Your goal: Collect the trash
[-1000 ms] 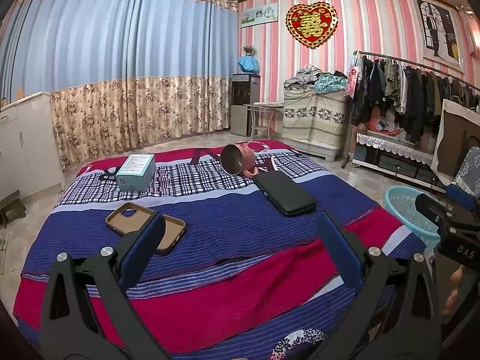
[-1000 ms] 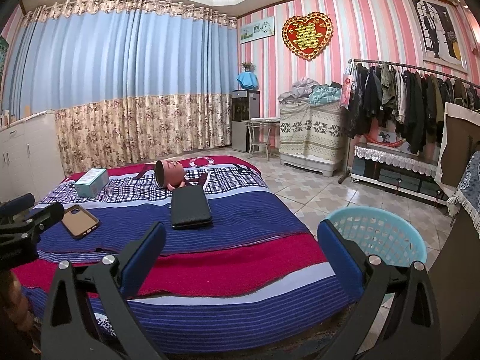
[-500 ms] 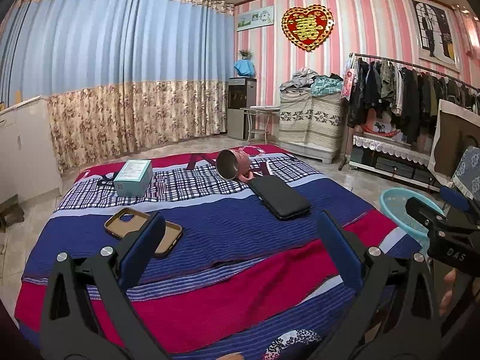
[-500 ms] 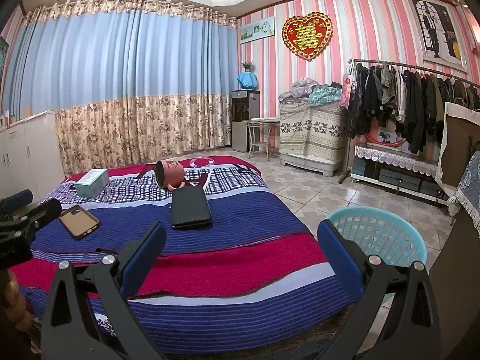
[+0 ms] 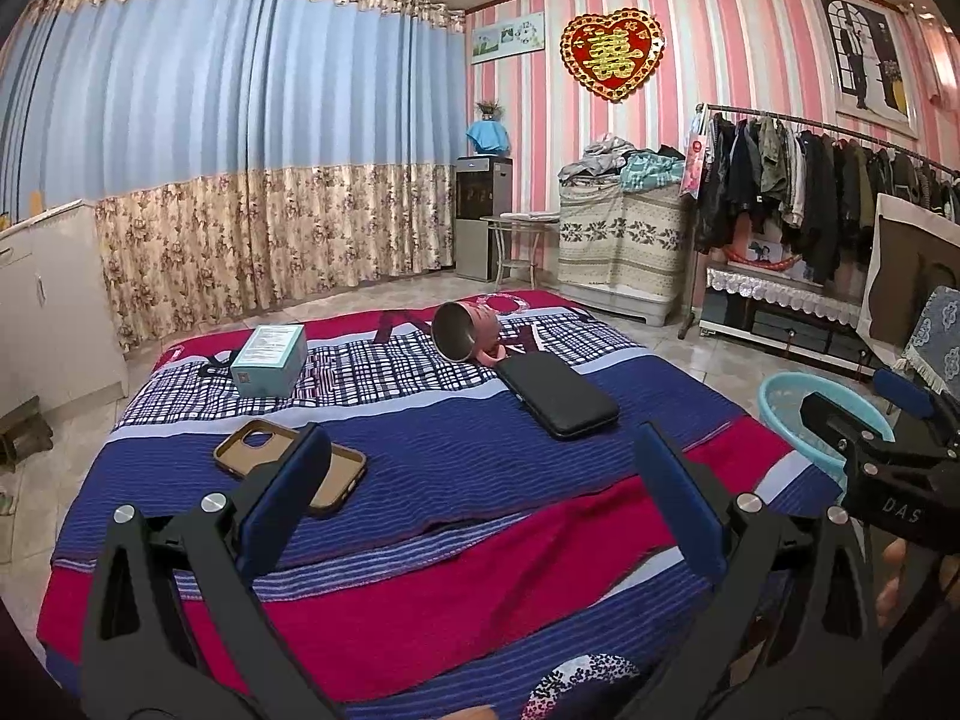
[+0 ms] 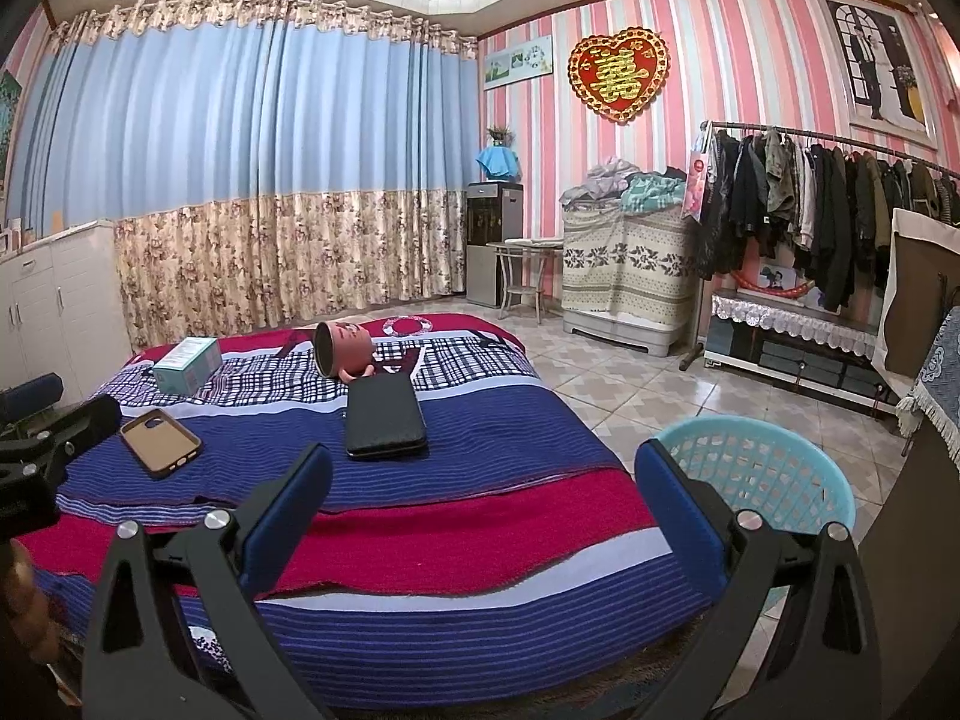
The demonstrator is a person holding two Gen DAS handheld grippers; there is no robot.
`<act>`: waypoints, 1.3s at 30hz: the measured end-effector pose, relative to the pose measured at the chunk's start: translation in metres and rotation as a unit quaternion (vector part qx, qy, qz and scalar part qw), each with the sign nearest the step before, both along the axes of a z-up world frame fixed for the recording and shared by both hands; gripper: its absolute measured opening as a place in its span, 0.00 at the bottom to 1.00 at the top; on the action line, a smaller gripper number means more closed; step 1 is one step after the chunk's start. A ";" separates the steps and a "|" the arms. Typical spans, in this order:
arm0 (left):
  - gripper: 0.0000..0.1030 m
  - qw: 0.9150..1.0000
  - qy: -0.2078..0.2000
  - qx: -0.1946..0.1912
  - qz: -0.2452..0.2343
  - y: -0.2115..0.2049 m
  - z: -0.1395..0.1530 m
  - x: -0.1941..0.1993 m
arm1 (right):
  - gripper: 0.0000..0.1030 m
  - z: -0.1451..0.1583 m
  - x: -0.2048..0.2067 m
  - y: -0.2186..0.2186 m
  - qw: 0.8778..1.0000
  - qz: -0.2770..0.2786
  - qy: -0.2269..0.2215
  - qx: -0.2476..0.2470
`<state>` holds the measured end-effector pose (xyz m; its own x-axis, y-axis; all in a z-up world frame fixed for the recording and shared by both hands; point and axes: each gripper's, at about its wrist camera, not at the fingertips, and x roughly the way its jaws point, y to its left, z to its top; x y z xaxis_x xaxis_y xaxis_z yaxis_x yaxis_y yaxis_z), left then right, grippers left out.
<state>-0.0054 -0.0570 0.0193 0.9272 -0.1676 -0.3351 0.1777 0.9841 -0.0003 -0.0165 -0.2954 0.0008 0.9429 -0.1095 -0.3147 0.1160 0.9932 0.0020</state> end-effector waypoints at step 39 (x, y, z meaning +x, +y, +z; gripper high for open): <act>0.95 1.000 -0.002 -0.011 0.014 0.004 0.013 -0.003 | 0.96 -0.002 -0.003 0.002 1.000 -0.001 -0.002 0.001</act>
